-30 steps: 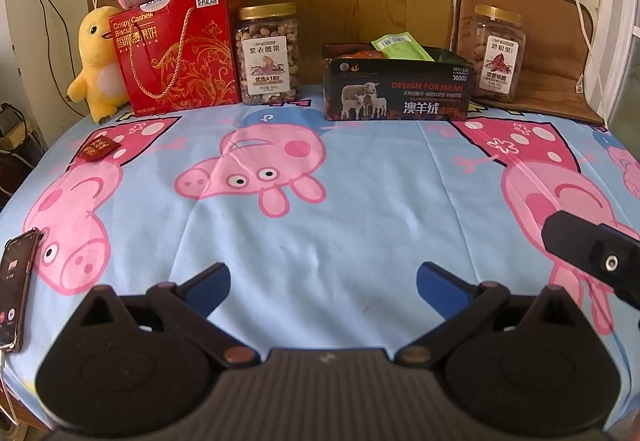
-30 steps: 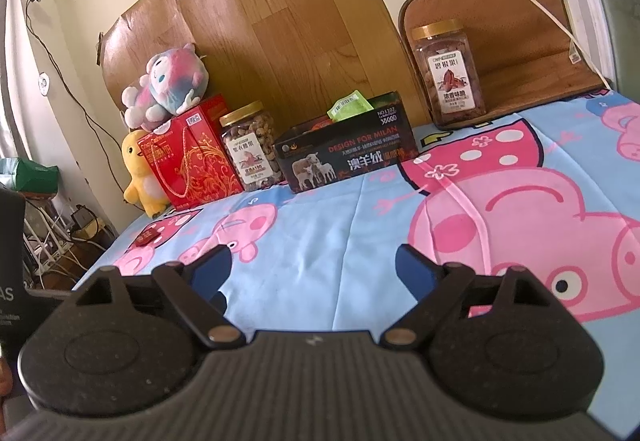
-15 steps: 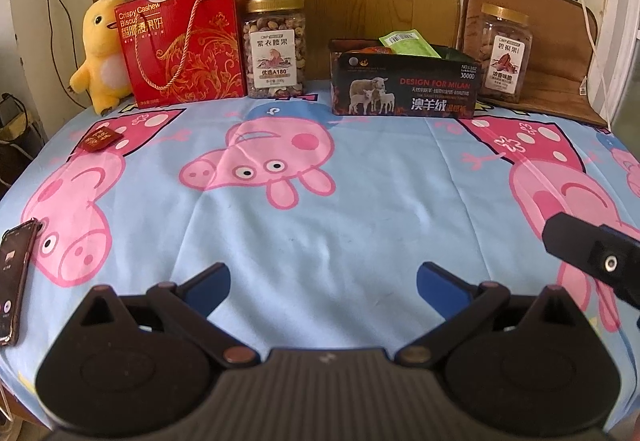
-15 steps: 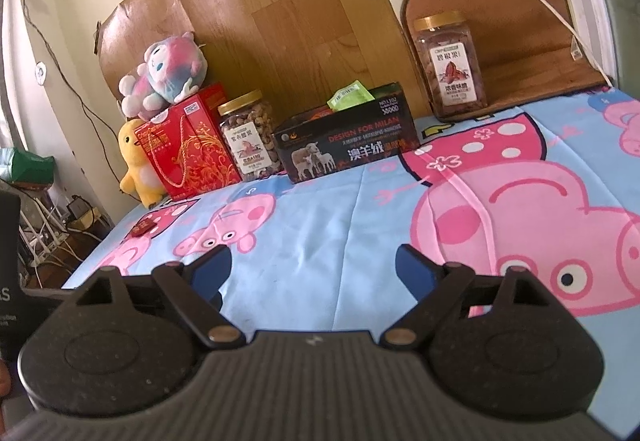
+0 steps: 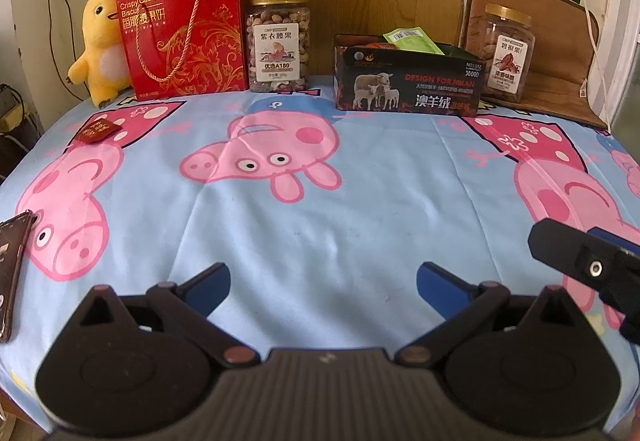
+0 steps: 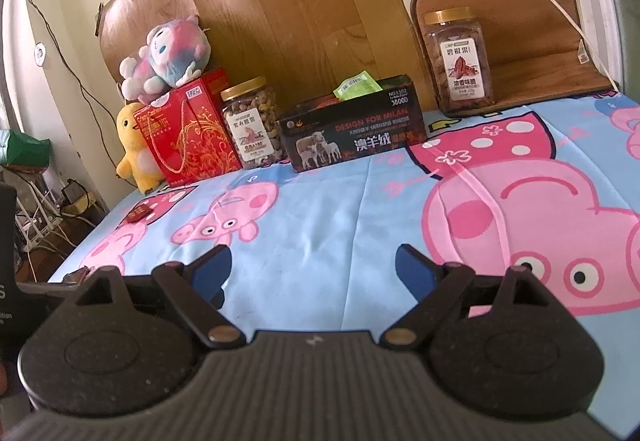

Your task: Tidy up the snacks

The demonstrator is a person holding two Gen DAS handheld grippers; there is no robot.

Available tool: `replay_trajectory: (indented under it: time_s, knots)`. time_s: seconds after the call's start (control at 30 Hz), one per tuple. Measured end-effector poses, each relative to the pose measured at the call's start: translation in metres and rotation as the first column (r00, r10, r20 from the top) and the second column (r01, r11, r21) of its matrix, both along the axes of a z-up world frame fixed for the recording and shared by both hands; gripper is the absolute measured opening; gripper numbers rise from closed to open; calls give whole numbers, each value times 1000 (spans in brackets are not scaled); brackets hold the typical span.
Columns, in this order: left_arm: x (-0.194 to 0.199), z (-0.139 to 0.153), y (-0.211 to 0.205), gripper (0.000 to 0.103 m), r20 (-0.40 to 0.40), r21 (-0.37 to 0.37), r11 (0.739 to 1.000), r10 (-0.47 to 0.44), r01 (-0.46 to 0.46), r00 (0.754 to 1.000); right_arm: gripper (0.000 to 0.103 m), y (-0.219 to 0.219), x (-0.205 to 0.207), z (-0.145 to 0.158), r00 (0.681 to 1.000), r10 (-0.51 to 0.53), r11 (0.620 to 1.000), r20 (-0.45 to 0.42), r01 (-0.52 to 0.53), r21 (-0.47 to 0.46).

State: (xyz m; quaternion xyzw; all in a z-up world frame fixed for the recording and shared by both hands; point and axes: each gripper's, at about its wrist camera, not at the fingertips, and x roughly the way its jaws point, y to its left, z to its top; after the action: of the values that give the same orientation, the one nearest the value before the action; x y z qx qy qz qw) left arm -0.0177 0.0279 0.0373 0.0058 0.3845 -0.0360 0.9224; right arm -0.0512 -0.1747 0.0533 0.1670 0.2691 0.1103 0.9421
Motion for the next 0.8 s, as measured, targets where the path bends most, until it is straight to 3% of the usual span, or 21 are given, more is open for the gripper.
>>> replay_trajectory:
  time_s: [0.8]
  knots:
    - [4,1,-20,103,-8,43,999,-18,18,1000,90,-18,-1,-2,1000,-16,998,8,16,52]
